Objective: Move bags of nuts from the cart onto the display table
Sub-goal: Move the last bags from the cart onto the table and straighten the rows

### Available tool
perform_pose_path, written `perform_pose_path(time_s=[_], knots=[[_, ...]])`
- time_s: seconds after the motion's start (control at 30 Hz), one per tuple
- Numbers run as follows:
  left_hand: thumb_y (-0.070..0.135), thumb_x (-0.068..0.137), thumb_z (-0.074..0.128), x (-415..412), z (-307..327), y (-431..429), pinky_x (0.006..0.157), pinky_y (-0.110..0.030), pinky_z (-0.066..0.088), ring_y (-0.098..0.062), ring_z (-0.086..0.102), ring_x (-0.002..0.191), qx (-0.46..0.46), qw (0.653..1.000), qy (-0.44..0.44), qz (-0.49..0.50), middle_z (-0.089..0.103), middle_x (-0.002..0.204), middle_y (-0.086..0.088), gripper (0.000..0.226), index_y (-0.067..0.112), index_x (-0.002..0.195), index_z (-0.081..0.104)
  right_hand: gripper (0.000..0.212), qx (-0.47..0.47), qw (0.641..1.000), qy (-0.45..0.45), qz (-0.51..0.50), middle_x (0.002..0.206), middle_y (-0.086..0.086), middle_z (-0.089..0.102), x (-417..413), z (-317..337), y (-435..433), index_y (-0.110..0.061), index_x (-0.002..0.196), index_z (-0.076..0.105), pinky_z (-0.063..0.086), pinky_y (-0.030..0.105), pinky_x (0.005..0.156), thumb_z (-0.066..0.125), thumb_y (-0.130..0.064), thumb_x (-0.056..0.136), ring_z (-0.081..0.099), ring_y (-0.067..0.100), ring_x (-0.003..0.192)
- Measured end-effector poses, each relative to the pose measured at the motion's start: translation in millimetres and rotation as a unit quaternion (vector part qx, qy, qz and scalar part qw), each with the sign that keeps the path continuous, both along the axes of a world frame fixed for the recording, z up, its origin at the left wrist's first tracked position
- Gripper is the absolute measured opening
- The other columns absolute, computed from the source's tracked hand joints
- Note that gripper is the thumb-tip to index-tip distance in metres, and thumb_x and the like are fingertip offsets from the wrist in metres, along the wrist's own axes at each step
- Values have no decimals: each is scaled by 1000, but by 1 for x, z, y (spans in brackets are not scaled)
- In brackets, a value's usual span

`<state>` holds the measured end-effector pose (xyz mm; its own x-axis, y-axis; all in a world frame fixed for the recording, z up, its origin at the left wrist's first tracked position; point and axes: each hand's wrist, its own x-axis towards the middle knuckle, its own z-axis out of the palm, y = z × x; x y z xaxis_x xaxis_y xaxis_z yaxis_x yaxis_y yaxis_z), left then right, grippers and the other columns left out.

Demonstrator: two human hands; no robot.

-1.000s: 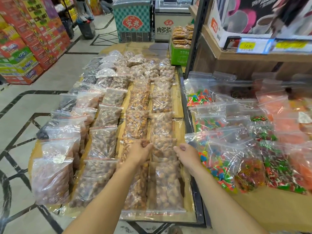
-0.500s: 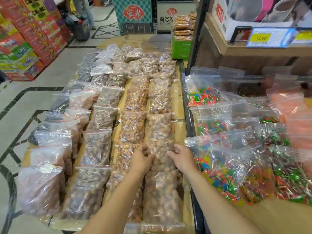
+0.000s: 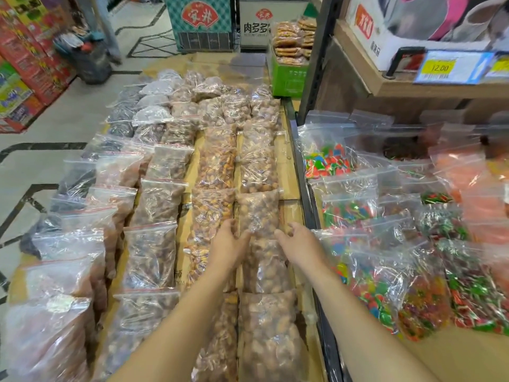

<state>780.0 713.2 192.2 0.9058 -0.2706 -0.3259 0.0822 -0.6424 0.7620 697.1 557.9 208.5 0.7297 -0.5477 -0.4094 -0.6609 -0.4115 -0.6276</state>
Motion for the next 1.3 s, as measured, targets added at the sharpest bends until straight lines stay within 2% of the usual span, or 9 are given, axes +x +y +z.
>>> perform_pose_path(time_s=[0.2, 0.37, 0.73, 0.83, 0.93, 1.03, 1.13, 1.2, 1.3], knots=[[41, 105, 58, 38, 1, -28, 104, -45, 53, -31, 64, 122, 77, 994, -26, -71, 65, 138, -9, 53, 10, 146, 46, 68, 1, 999, 8, 39, 166, 4, 45, 46, -12, -14, -20, 167, 28, 42, 45, 120, 49, -47, 109, 47, 27, 149], [35, 105, 59, 52, -9, -36, 106, -41, 47, -35, 59, 131, 96, 991, -13, -95, 61, 145, -14, 62, 8, 156, 37, 74, 26, 999, 2, 20, 167, 7, 42, 61, -24, -22, -18, 167, 27, 40, 44, 121, 57, -46, 106, 44, 26, 151], [36, 99, 70, 61, -14, -42, 89, -34, 48, -29, 65, 120, 57, 996, -34, -61, 69, 135, -8, 63, 15, 154, 47, 68, 30, 999, -16, 4, 163, 4, 48, 67, -30, -32, -21, 165, 33, 43, 41, 116, 60, -42, 106, 47, 22, 148], [39, 100, 68, 63, -11, -41, 82, -31, 46, -20, 62, 102, 55, 996, -33, -64, 70, 129, -6, 57, 15, 149, 50, 67, 31, 999, -2, 11, 159, 4, 52, 71, -27, -35, -20, 163, 36, 46, 41, 114, 61, -43, 105, 52, 23, 144], [39, 103, 65, 74, 1, -45, 86, -34, 51, -18, 60, 101, 44, 996, -51, -54, 68, 124, -1, 51, 12, 144, 51, 59, 1, 1000, -1, -3, 151, 2, 59, 84, -19, -42, -20, 155, 47, 51, 41, 109, 60, -46, 104, 59, 23, 134], [34, 106, 60, 91, 17, -59, 87, -29, 43, -22, 63, 113, 23, 996, -68, -59, 63, 117, 0, 55, 7, 152, 44, 58, -34, 999, -29, -26, 152, 7, 57, 109, -11, -52, -15, 153, 49, 47, 42, 112, 57, -46, 105, 56, 27, 136], [33, 107, 57, 113, 20, -75, 89, -28, 38, -28, 61, 123, 14, 998, -34, -48, 65, 130, -10, 56, 6, 153, 42, 60, -45, 998, -28, -20, 154, 13, 51, 136, -5, -60, -12, 156, 46, 43, 42, 113, 53, -45, 106, 52, 32, 140], [34, 106, 56, 128, 14, -84, 92, -32, 44, -27, 61, 114, 23, 999, -13, -37, 65, 122, -8, 58, 7, 155, 40, 59, -37, 999, -28, -16, 151, 11, 55, 150, -5, -62, -13, 155, 49, 45, 40, 109, 53, -46, 106, 54, 31, 137], [37, 103, 57, 145, 6, -93, 105, -47, 51, -32, 64, 120, 34, 998, -21, -39, 68, 132, -9, 62, 14, 158, 40, 62, -23, 999, -30, -13, 150, 6, 61, 165, -7, -67, -19, 158, 48, 47, 39, 108, 57, -49, 104, 57, 29, 135]])
